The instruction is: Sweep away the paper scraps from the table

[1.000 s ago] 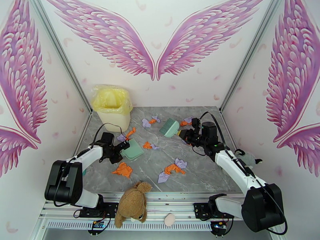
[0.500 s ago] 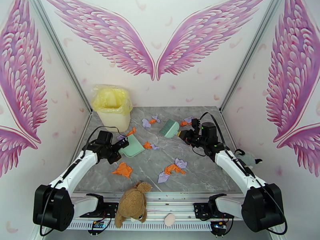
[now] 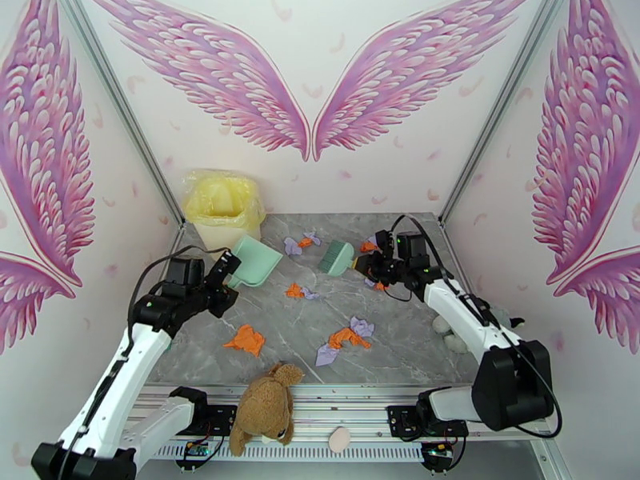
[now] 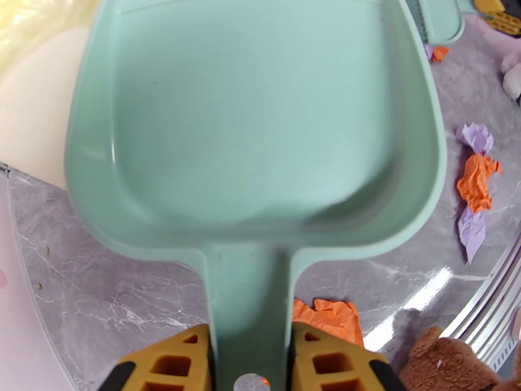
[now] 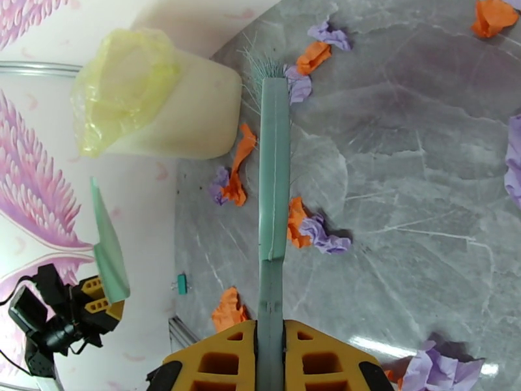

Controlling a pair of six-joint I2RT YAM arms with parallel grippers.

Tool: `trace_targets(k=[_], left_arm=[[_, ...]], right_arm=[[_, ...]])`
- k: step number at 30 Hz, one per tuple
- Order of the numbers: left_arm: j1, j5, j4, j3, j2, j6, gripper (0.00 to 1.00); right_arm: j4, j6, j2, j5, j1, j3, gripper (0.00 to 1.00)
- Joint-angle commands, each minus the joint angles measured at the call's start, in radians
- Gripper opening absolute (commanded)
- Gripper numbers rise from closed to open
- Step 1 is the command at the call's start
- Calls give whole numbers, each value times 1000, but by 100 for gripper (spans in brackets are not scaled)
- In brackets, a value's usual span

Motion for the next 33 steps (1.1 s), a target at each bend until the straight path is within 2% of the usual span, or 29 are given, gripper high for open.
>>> trace_targets(k=[1, 4, 9, 18, 23, 29, 33], left_arm=[[8, -23, -15, 44, -52, -113, 0], [9, -3, -46, 64, -46, -149, 0], [10, 4, -62, 75, -20, -163, 0], [18, 6, -59, 82, 8, -124, 0], [21, 13, -46, 69, 10, -120, 0], [23, 32, -32, 59, 10, -121, 0], [24, 34, -25, 54, 12, -120, 0]], right_arm=[[-101, -76, 93, -79, 68, 126, 5], [-172, -109, 183, -89, 160, 244, 3], [-194, -87, 339, -135, 297, 409, 0], [-205, 2, 609, -157, 459, 701, 0], [-189, 64, 766, -156, 508, 834, 1], [-74, 179, 896, -170, 517, 883, 0], [-85, 175, 943, -156, 514, 899, 0]])
